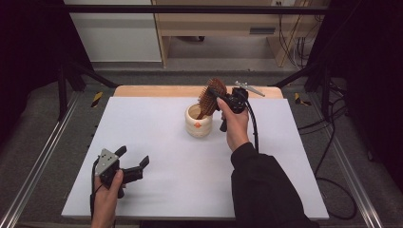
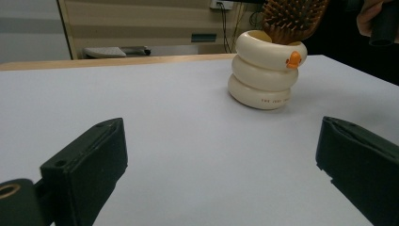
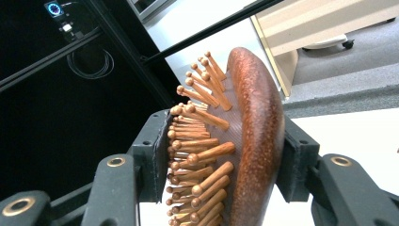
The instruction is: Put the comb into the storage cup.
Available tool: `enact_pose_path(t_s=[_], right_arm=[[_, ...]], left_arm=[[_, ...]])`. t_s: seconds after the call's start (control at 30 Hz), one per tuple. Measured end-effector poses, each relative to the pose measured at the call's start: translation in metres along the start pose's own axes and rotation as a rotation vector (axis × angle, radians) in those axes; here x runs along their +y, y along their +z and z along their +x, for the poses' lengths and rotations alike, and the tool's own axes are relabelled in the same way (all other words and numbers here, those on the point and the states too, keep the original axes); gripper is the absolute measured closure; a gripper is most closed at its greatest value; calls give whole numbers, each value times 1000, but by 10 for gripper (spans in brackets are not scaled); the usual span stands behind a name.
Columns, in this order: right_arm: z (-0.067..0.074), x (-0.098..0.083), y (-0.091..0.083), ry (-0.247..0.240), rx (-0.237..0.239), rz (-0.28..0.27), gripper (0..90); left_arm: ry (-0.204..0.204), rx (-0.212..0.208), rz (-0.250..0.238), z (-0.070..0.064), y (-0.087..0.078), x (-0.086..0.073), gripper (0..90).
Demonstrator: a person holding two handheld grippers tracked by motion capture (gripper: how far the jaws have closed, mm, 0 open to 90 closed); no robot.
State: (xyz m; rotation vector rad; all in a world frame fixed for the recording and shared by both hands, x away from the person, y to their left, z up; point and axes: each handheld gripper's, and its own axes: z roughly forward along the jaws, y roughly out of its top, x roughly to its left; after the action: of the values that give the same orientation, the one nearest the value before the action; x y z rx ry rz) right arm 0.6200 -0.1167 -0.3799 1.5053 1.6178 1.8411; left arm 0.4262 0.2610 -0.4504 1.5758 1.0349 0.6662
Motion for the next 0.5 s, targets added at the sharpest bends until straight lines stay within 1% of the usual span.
enact_pose_path(t_s=[0.17, 0.23, 0.3, 0.37, 0.4, 0.5], right_arm=[[-1, 0, 0, -5, -3, 2, 448], [-1, 0, 0, 5, -5, 4, 441], [-3, 0, 0, 3, -8, 5, 429], [-3, 1, -1, 10, -8, 9, 433], [-3, 1, -2, 2, -9, 9, 434], [-3, 2, -2, 0, -8, 7, 430]], left_arm=[[0, -2, 1, 0, 0, 0, 29], [0, -3, 2, 0, 0, 0, 29], [-3, -2, 1, 0, 0, 0, 29], [-1, -4, 2, 0, 1, 0, 29], [0, -4, 3, 0, 1, 0, 29], [2, -6, 4, -1, 1, 0, 29]])
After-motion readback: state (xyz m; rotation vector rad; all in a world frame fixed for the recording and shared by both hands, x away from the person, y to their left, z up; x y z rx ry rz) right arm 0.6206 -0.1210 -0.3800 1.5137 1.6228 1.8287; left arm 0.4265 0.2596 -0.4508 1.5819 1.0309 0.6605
